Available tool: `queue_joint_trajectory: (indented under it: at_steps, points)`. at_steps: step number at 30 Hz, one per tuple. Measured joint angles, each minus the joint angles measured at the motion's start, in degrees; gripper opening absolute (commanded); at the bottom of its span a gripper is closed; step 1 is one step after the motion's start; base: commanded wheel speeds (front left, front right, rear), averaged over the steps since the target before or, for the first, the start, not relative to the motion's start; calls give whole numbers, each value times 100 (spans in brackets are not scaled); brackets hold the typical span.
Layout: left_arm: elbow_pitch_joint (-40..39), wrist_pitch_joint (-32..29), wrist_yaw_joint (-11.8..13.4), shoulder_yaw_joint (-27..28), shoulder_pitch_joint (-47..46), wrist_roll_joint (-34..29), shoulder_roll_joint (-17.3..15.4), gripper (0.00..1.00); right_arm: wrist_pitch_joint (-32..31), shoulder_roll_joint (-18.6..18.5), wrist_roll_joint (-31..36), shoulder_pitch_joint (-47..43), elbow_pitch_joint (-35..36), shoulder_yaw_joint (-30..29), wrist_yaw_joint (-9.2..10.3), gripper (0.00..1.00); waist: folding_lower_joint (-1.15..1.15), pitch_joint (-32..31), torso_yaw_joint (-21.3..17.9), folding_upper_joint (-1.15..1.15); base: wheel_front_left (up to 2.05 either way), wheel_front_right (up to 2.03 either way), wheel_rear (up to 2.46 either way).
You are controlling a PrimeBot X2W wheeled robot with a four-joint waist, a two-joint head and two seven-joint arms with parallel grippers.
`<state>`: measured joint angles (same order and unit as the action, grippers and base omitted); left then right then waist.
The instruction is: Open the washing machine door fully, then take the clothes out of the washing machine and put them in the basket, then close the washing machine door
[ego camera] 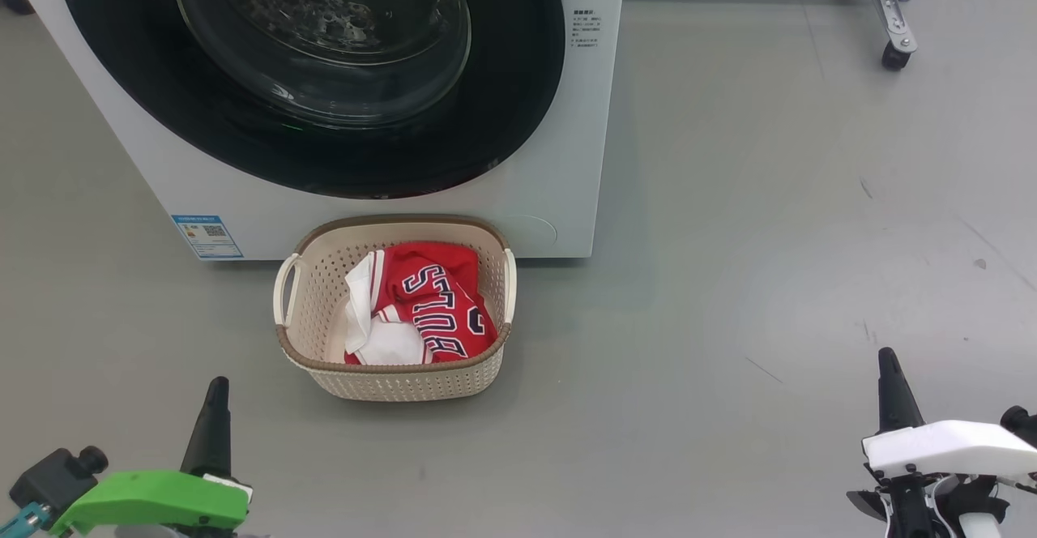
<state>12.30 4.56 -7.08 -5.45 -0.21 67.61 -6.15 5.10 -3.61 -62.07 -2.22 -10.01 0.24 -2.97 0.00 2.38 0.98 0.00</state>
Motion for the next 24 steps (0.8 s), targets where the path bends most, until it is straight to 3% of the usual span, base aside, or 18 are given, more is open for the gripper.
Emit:
queue_joint_trajectory:
  at_steps: [24]
  points:
    - [156,-401,0,293,-102,1589,29,0,-388,-104,-1924,253,-271,-134,-201,0,0,-124,-55,0,0,0,0]
